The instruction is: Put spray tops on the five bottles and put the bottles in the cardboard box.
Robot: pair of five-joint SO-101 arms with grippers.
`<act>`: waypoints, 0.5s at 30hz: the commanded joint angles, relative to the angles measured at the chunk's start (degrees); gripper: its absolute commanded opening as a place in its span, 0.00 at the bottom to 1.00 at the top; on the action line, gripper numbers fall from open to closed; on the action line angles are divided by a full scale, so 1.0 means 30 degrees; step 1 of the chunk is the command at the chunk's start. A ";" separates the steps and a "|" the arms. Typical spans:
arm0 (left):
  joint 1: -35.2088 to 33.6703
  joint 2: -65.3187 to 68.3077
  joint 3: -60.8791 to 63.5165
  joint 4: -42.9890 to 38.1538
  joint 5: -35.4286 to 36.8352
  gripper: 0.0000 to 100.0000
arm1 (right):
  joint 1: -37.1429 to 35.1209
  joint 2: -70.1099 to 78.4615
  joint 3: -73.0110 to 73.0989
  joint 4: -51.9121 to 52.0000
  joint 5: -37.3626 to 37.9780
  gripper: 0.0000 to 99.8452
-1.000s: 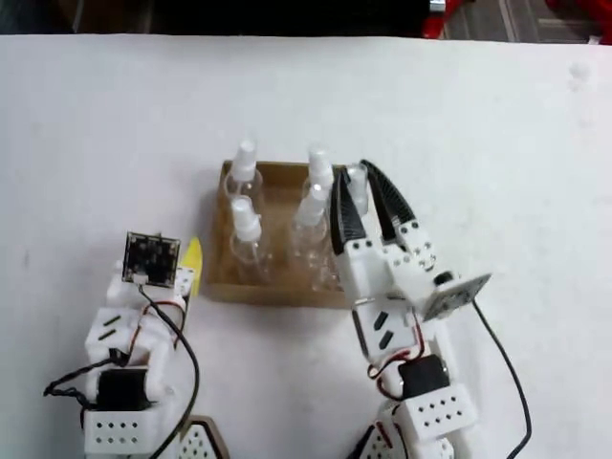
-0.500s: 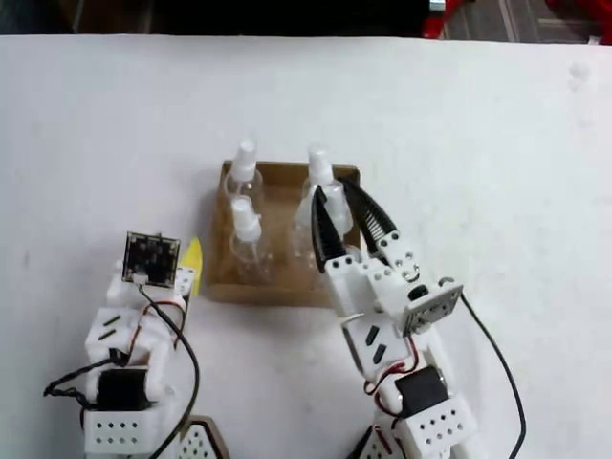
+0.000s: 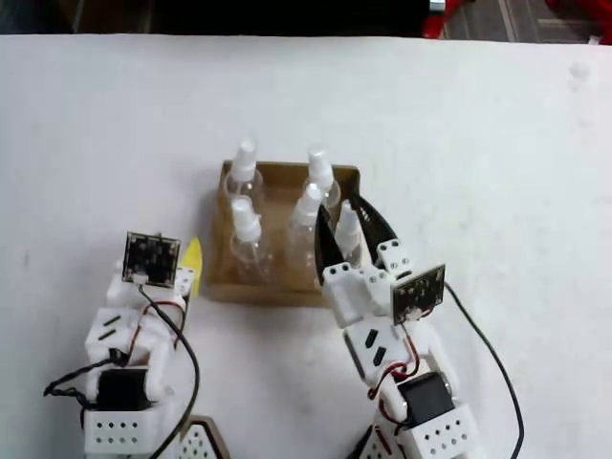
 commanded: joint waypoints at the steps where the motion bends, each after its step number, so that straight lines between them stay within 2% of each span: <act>1: 0.0190 -0.0103 0.0029 -0.0205 -0.0234 0.17 | 0.0044 -0.0044 -0.0908 0.0161 0.0147 0.09; 10: 0.0190 -0.0103 0.0029 -0.0205 -0.0234 0.17 | 0.0601 0.0073 -0.2872 0.0278 0.0117 0.09; 15: 0.0190 -0.0103 0.0029 -0.0205 -0.0234 0.17 | 0.1421 0.0190 -0.5861 0.4645 0.0088 0.09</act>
